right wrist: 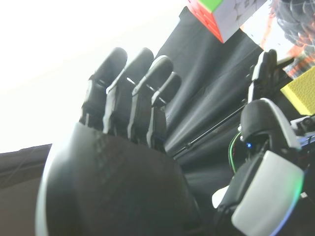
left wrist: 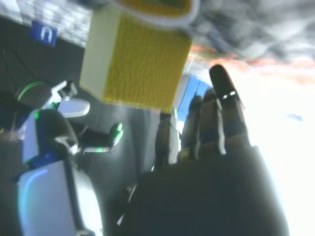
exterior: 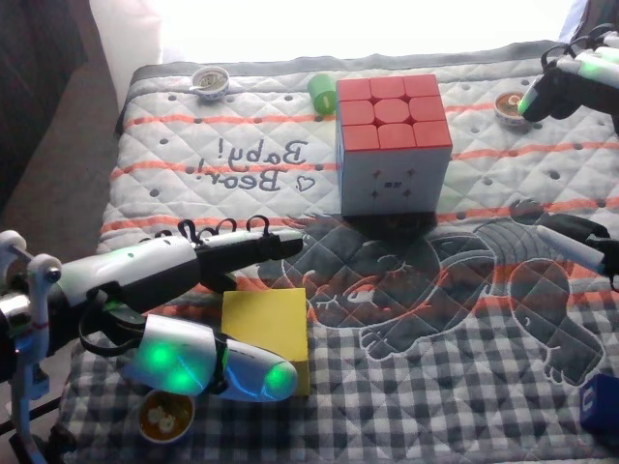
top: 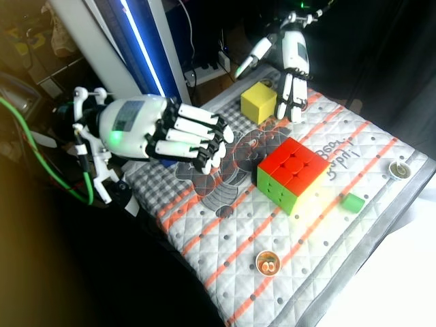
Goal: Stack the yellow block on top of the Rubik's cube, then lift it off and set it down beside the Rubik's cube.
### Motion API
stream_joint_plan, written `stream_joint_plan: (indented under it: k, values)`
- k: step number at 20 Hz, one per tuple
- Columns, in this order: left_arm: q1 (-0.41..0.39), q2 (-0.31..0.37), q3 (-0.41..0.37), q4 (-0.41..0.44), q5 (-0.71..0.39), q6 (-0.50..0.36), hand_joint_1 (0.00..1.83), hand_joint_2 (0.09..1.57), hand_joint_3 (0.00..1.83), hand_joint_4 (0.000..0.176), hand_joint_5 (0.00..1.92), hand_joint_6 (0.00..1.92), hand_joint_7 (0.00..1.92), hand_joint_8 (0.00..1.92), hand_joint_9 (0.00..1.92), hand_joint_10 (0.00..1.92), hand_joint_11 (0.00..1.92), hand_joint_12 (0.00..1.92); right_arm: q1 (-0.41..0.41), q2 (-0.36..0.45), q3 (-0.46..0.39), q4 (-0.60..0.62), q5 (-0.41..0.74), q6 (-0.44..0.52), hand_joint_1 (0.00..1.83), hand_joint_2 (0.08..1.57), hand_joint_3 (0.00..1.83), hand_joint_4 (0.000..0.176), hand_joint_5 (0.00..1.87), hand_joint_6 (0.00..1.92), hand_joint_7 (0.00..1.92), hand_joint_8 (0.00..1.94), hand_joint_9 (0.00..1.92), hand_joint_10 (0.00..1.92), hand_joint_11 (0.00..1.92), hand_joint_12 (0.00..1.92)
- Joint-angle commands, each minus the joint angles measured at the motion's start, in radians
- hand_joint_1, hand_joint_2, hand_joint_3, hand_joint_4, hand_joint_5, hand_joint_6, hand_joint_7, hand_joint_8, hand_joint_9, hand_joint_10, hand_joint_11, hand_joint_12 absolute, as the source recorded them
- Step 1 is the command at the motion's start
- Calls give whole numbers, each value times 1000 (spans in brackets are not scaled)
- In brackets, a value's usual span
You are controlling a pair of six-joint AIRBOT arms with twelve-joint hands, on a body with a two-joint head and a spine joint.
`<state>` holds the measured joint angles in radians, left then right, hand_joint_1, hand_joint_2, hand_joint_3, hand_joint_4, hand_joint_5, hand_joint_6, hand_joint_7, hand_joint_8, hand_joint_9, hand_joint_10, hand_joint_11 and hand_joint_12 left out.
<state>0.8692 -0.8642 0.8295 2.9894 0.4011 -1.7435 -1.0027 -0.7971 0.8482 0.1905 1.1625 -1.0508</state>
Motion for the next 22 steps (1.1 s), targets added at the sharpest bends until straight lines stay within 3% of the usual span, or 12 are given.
stream_joint_plan:
  k: [1,4,9,12,13,14,15,16,18,21,22]
  values:
    - [-10,-17,7,23,38,9,612,780,0,176,127,2,0,0,0,0,0,559,8,0,3,-10,125,4,803,634,603,0,348,996,477,1049,346,1254,43,1693]
    - [-11,-47,32,23,-15,13,652,789,2,176,147,2,0,0,0,0,0,376,10,0,5,-14,126,8,836,662,609,0,354,978,449,1092,317,1297,1,1725]
    - [-18,-72,49,23,-99,49,732,892,37,176,183,15,0,0,0,0,0,318,18,1,7,-22,126,14,913,736,586,0,416,1047,489,1168,370,1361,70,1790]
    - [-18,-76,44,23,-111,56,885,1012,20,86,461,37,93,10,17,6,0,632,19,2,7,-23,130,21,1017,811,517,0,434,1057,511,1167,353,1419,81,1870]
    - [-17,-76,42,23,-110,56,933,1074,16,15,638,54,191,17,82,25,0,875,19,3,7,-23,133,26,1022,861,477,0,420,1076,498,1172,332,1422,55,1869]
    - [-14,-76,40,23,-108,56,942,1129,19,0,773,90,260,24,128,40,0,1027,17,4,7,-23,137,30,1031,908,410,0,427,1080,519,1178,367,1420,83,1834]
    - [-9,-75,37,23,-99,55,1040,1151,14,0,872,908,419,46,242,81,0,1258,16,5,7,-23,139,32,1056,943,349,0,429,1080,532,1176,386,1394,102,1787]
    - [-5,-66,31,23,-82,51,1044,1206,15,0,803,1222,461,42,259,88,0,1290,15,5,7,-23,140,35,1078,974,301,0,434,1068,518,1183,374,1388,99,1762]
    - [-2,-53,22,23,-49,46,1011,1256,7,0,730,1380,478,29,263,102,0,1275,14,5,7,-23,142,36,1072,1008,266,0,431,1076,519,1168,359,1376,46,1803]
    - [9,-31,11,-10,51,32,986,1265,1,0,714,1396,520,14,196,287,0,1220,11,5,7,-22,147,39,1065,1011,236,0,474,1037,529,1205,378,1411,118,1841]
    - [18,-17,7,-13,101,-3,947,1280,2,14,686,1436,515,9,189,312,0,1198,10,5,7,-21,150,40,1073,1015,241,0,472,1048,531,1222,394,1427,163,1839]
